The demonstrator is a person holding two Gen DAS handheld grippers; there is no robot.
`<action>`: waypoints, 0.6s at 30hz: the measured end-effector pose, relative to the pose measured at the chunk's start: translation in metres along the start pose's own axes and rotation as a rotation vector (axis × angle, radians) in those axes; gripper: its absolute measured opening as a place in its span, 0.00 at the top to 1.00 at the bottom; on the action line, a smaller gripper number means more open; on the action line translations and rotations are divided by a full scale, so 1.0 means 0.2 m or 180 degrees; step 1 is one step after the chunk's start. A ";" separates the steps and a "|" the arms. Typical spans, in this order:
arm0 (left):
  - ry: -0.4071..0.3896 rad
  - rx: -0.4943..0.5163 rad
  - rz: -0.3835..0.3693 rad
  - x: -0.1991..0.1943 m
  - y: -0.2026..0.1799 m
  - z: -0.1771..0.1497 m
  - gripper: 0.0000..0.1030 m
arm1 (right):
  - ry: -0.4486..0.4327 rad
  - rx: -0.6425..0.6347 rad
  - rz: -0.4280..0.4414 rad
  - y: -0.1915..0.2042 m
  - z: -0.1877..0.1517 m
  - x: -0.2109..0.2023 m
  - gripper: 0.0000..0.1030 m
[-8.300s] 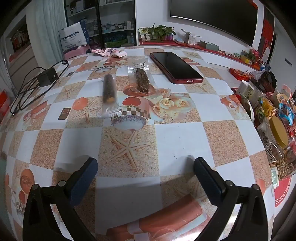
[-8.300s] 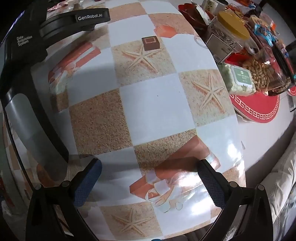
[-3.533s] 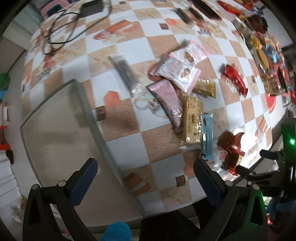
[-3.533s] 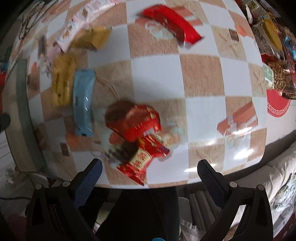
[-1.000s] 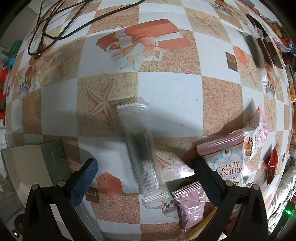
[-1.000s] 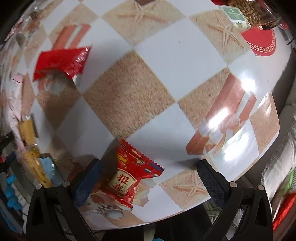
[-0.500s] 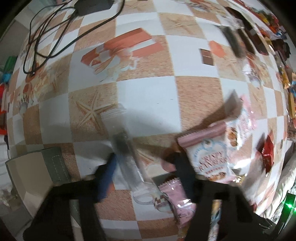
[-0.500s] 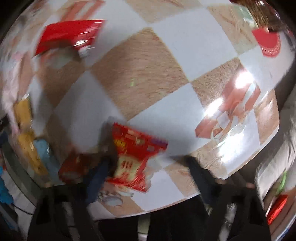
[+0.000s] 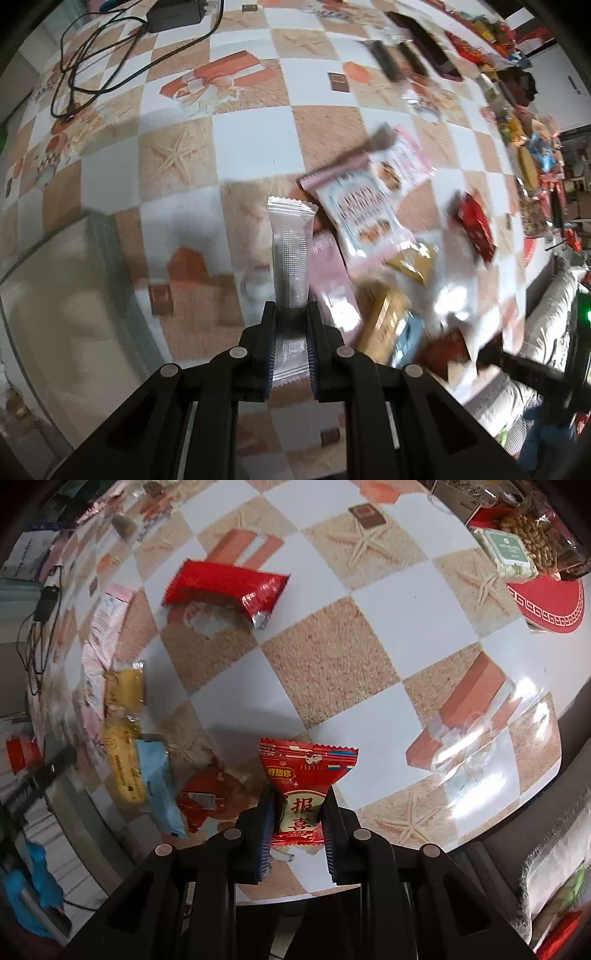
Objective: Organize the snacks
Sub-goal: 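Carry both snacks over the glass tray and open both tools to drop them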
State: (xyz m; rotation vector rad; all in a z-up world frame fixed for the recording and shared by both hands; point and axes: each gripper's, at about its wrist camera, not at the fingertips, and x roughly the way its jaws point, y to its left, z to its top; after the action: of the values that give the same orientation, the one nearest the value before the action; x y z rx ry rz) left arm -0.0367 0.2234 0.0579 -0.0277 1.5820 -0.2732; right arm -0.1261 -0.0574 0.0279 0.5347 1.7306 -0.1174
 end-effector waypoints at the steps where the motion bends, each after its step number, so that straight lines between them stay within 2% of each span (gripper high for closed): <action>1: -0.0016 0.0002 -0.0017 -0.02 0.01 -0.02 0.84 | -0.0010 0.0006 0.0026 0.00 0.00 -0.03 0.75; 5: -0.0104 -0.0017 -0.0066 -0.12 0.03 -0.14 0.84 | -0.0065 -0.0055 0.0087 0.02 -0.03 -0.09 0.75; 10: -0.0233 -0.0021 -0.0042 -0.27 0.13 -0.12 0.84 | -0.0175 -0.0281 0.0097 0.12 -0.04 -0.17 0.75; 13: -0.0294 -0.0063 -0.0003 -0.31 0.17 -0.16 0.84 | -0.0222 -0.0473 0.0093 0.23 -0.05 -0.19 0.75; 14: -0.0310 -0.0104 -0.0001 -0.32 0.19 -0.19 0.84 | -0.0223 -0.0539 0.0096 0.29 0.02 -0.23 0.75; 18: -0.0365 -0.0287 0.0026 -0.35 0.29 -0.30 0.84 | -0.0213 -0.0864 0.0078 0.49 0.01 -0.22 0.75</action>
State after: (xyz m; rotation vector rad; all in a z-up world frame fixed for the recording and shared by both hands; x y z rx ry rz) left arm -0.0838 0.3024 0.1153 -0.1052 1.4791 -0.1904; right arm -0.0784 0.0172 0.0899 0.3475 1.6418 0.1149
